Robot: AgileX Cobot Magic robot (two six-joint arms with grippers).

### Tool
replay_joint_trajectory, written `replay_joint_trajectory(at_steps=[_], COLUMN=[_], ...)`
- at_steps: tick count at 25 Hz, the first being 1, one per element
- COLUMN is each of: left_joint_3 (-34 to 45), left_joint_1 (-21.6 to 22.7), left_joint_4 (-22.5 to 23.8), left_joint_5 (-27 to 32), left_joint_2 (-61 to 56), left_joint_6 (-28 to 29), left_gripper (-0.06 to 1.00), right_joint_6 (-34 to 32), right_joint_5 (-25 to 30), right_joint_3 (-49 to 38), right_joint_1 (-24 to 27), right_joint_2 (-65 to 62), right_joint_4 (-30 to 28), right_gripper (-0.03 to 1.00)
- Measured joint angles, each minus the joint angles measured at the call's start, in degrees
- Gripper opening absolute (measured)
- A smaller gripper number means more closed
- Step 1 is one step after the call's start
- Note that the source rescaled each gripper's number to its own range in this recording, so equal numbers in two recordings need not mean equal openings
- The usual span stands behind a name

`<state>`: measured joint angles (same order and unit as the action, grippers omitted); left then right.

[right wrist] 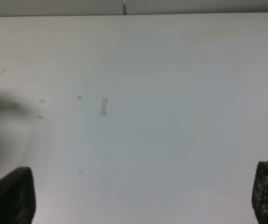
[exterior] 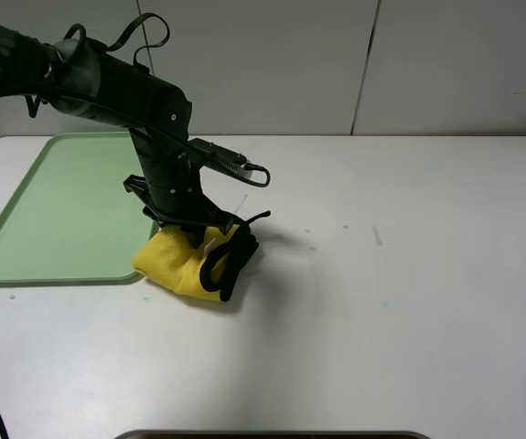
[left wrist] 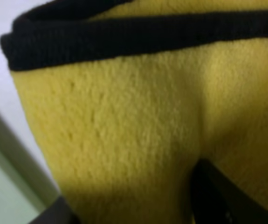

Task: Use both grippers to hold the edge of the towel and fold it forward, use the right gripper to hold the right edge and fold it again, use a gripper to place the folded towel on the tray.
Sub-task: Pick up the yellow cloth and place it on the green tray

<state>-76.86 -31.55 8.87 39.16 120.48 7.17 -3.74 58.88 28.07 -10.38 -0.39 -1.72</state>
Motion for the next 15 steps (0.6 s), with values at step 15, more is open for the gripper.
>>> replay_joint_trajectory(at_steps=[15], left_joint_3=[-0.3], left_joint_1=[7.1], left_joint_4=[3.0], left_joint_5=[1.9], left_joint_2=[-2.2], left_joint_6=[0.0], left_gripper=[0.29], right_joint_6=[0.0], right_joint_5=[0.0], right_joint_3=[0.0], right_joint_1=[0.0], right_joint_2=[0.0], right_joint_4=[0.0], right_gripper=[1.00])
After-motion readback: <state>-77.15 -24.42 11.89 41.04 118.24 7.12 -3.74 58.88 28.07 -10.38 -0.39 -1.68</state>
